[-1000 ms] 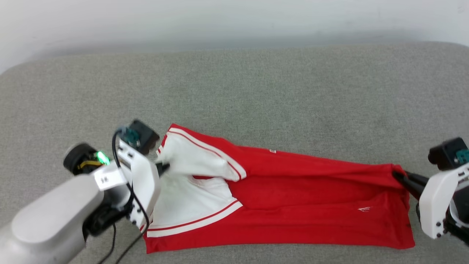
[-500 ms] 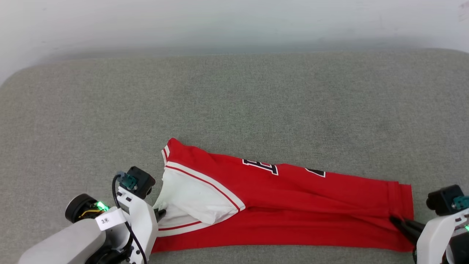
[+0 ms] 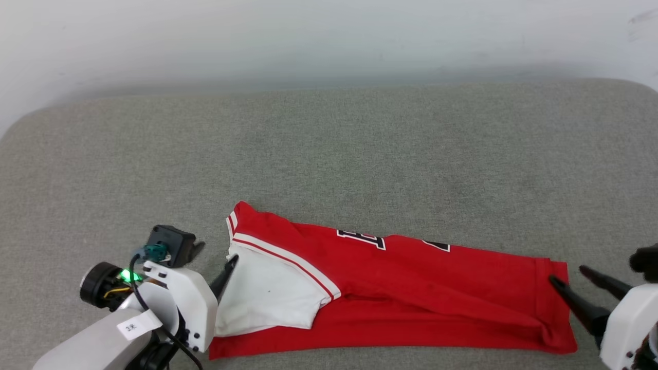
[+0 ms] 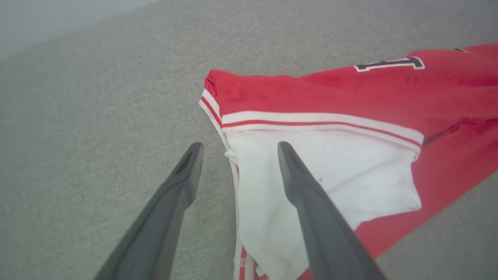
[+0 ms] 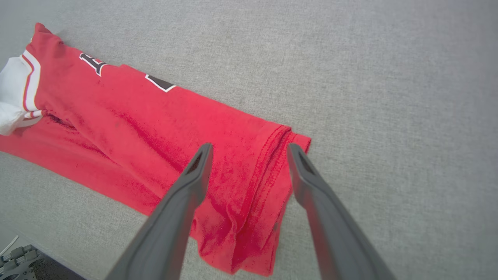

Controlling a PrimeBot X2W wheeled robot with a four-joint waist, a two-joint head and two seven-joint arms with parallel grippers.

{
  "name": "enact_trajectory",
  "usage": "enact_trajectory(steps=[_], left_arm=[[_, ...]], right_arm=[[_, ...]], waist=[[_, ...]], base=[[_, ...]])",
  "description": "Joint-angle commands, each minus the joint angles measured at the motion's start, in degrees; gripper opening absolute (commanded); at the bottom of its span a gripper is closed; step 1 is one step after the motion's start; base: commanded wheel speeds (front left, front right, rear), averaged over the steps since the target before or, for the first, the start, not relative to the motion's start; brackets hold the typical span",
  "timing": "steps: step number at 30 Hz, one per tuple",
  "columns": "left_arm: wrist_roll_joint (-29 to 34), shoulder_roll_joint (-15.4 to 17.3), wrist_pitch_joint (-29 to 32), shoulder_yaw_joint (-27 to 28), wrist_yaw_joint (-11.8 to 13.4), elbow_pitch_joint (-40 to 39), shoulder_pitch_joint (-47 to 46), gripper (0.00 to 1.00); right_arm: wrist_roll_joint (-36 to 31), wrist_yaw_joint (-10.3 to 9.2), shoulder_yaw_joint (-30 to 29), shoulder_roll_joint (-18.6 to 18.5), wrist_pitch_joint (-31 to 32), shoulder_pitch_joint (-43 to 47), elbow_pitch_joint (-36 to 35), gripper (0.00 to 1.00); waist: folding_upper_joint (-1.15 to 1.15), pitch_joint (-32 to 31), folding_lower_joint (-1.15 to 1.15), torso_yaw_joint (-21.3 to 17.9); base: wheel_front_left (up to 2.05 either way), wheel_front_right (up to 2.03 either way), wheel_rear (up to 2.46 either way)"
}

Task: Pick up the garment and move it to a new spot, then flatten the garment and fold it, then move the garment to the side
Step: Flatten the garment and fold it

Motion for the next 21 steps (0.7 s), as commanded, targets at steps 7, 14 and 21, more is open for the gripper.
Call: enact_trajectory(steps=[7, 14, 21], left_arm=[[3.7, -1.1, -11.8, 4.0, 6.7, -0.1, 1.9, 1.0], [5.8, -2.4, -16.9, 6.9, 10.2, 0.0, 2.4, 1.0], [10.4, -4.1, -18.4, 11.3, 13.7, -0.2, 4.2, 1.0]], right_arm=[[4.4, -0.05, -5.5, -3.1, 6.3, 2.4, -3.8, 1.0], [10.0, -0.04, -8.7, -3.7, 14.1, 3.5, -1.7, 1.0], [12.3, -0.04, -8.4, -2.1, 18.4, 2.3, 2.6, 1.0]], waist=[[0.0, -0.7, 0.0, 0.8], [0.0, -0.1, 0.0, 2.0], [0.0, 1.2, 0.0, 3.4]], base=[[0.0, 0.0, 0.0], [0.0, 0.0, 0.0], [0.0, 0.0, 0.0]])
